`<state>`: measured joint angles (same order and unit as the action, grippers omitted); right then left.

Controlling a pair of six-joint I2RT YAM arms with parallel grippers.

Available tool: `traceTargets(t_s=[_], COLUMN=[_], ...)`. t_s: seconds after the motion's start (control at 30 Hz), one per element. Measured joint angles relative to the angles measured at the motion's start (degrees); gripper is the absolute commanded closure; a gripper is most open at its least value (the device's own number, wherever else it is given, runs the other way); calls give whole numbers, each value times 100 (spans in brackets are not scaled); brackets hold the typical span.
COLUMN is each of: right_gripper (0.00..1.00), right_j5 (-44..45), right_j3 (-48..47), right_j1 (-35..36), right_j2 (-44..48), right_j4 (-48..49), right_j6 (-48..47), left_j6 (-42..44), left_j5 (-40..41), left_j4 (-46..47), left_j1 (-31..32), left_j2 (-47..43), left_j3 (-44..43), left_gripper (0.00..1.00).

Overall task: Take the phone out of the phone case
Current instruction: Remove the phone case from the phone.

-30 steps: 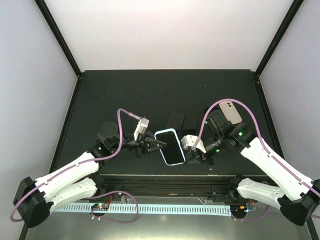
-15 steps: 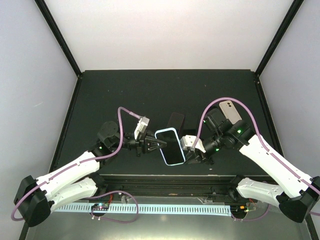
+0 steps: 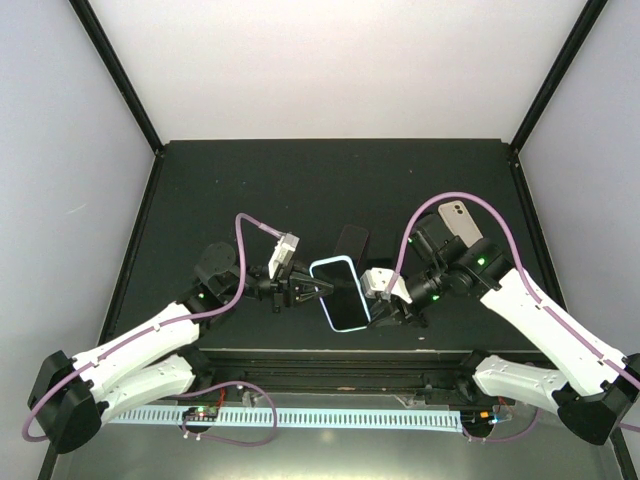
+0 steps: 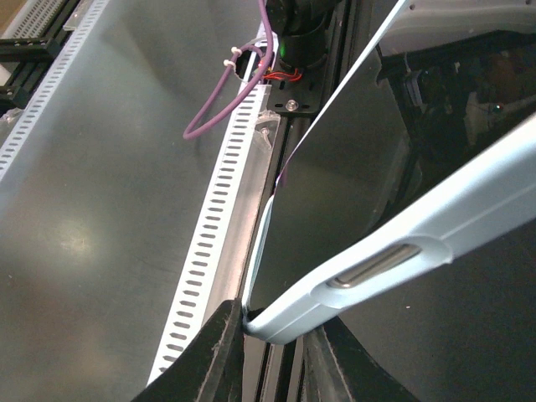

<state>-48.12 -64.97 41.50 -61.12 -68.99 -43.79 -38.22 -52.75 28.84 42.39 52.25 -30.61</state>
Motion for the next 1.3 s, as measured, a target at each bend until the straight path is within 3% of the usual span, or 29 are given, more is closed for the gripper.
traceTargets(t_s=[0.63,0.87,1.17,1.3], right_gripper=[84,91,65,61], right_j5=[669,855,728,673], right_j3=[-221,-216,24,398], right_j1=[160,160,-17,-179], right_j2=[-31,-28,74,348], right_j4=[-210,-116,369,984], right_j6=[-1276,-1307,-179,597], left_j6=[-643,-914,-979,-999], left_j5=[-247,-291,-188,-83], left_j4=[262,433,474,527], left_j1=[-2,4,-24,-33], left_j2=[201,264,249,205], left_j3=[-44,-44,-33,4], left_gripper=[98,98,98,98])
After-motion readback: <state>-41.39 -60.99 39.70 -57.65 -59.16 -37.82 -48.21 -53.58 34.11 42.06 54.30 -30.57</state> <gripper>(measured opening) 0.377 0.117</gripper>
